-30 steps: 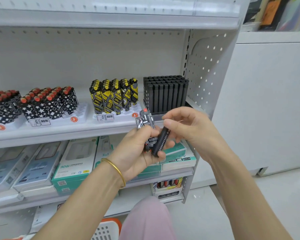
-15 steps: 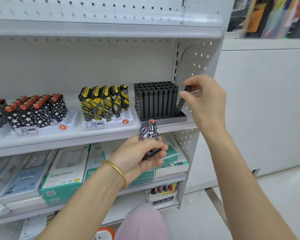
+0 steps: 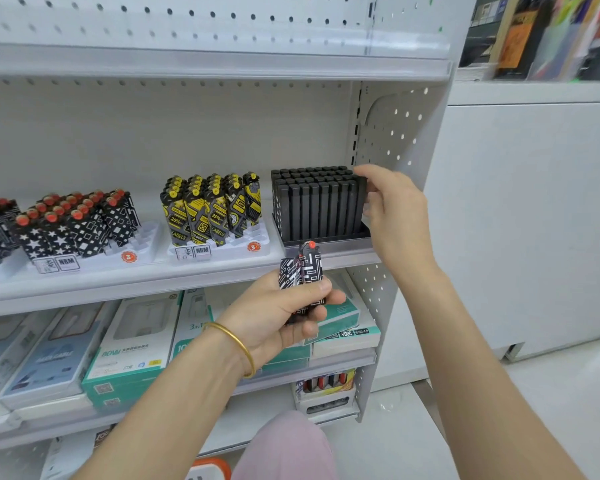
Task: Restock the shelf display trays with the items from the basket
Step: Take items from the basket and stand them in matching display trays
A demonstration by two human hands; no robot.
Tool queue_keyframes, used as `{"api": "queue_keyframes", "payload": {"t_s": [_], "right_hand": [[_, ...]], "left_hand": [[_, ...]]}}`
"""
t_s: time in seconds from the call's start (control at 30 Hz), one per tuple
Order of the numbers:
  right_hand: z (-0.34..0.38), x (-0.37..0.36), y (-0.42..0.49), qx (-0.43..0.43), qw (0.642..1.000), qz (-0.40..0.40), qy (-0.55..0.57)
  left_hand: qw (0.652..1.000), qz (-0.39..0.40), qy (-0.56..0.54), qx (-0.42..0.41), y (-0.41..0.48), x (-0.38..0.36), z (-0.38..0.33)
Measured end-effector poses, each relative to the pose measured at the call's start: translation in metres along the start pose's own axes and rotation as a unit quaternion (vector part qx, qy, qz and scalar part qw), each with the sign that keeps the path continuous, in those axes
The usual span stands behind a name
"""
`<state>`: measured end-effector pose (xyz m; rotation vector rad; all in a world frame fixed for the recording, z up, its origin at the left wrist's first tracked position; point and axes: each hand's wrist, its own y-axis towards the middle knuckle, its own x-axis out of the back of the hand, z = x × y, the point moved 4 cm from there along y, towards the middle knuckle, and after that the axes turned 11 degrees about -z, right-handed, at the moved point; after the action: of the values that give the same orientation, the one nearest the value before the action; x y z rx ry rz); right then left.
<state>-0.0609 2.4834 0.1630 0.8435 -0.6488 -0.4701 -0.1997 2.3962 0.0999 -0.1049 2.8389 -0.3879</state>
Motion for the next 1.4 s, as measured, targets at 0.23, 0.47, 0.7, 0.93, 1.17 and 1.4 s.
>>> {"api": "queue_keyframes", "payload": {"t_s": [0.23, 0.47, 0.7, 0.93, 1.17, 1.4], "right_hand": [[-0.002, -0.002, 0.003, -0.02, 0.999, 0.041, 0.001], [-0.008, 0.002, -0.011, -0.056, 0.998, 0.036, 0.007], [0.046, 0.019, -0.048, -0.073, 0.978, 0.053, 0.189], [0.086, -0.023, -0.071, -0.126, 0.916, 0.252, 0.284], [0.118, -0.049, -0.084, -0.175, 0.832, 0.327, 0.412], [0.154, -0.073, -0.098, -0.173, 0.845, 0.33, 0.383]], "left_hand": [[1.0, -0.004, -0.005, -0.003, -0.002, 0.003, -0.002], [1.0, -0.002, 0.005, -0.015, -0.005, 0.005, -0.004], [0.998, -0.013, 0.011, -0.056, -0.011, 0.02, -0.004], [0.995, -0.053, 0.016, -0.08, -0.026, 0.062, -0.005], [0.99, -0.084, -0.101, -0.059, -0.052, 0.12, -0.017], [0.98, -0.155, -0.061, -0.106, -0.065, 0.162, -0.025]]}}
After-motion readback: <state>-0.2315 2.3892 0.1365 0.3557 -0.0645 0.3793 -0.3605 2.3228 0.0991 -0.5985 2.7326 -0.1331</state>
